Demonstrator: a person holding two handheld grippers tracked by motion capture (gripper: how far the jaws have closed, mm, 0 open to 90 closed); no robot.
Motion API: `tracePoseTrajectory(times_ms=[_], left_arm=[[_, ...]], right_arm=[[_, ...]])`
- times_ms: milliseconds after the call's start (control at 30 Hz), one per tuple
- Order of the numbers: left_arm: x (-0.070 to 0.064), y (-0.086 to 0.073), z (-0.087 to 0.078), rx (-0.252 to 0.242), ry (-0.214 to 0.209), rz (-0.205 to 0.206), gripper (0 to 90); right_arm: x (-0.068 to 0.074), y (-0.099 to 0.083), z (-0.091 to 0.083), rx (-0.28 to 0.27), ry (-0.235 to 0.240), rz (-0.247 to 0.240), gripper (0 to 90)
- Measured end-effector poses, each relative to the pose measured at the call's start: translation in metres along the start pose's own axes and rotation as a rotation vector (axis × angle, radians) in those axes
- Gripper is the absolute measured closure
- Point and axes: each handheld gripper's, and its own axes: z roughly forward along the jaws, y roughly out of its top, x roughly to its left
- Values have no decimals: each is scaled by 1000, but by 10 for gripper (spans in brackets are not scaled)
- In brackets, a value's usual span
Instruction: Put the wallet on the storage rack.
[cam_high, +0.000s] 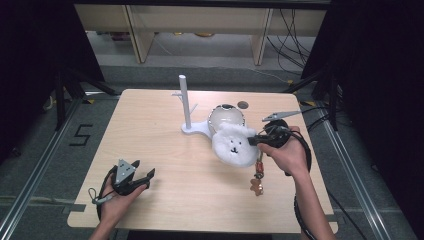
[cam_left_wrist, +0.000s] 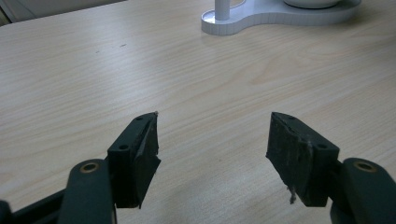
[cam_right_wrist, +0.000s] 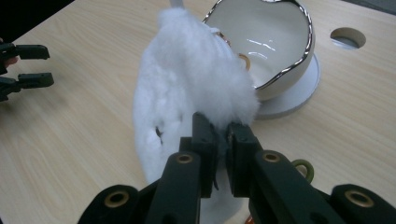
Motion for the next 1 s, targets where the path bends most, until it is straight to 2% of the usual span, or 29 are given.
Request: tracePoseTrajectory(times_ms=[133,167,233,300,333,400,433,467,500,533,600,633,667,767,833,867,900,1000], left_arm=[[0,0,0,-2,3,0,335],[0,0,0,-2,3,0,335],[0,0,1,-2,4,-2,335],[0,0,0,-3,5,-3,335],[0,0,0,-4,5,-3,335],[0,0,0,-6,6,-2,335],[0,0,0,-5,6,-2,335],[0,0,0,-6,6,-1,335],[0,0,0,-6,6,-1,335],[0,0,0,-6,5,-1,335],[0,0,0,-6,6,-1,335],[0,0,1,-5,5,-1,335],[0,0,1,-5,5,-1,335],[0,0,0,-5,6,-2,335],[0,0,0,-3,6,-2,335],[0,0,0,-3,6,-3,335],[0,0,1,-4,5,-3,335],[0,0,0,-1,10,-1,335]], right_arm=[[-1,5,1,-4,-6,-14,847],[-5,9,3,-20,-15,-55,847],[-5,11,6,-29,-19,-37,847],[-6,13,5,-22,-24,-50,847],[-6,16,6,-19,-22,-36,847],[-6,17,6,-20,-23,-44,847],[-8,18,7,-26,-26,-64,847],[-6,21,8,-29,-23,-32,847],[-6,21,8,-29,-23,-32,847],[-8,23,9,-32,-30,-55,847],[-10,25,10,-53,-44,-72,846],[-11,27,10,-45,-41,-72,846],[-9,29,11,-41,-30,-39,846],[-12,32,12,-37,-35,-43,846],[-14,36,14,-48,-44,-48,846],[-15,39,17,-70,-56,-40,846],[-17,40,16,-55,-55,-59,846],[-19,47,18,-44,-67,-63,845]])
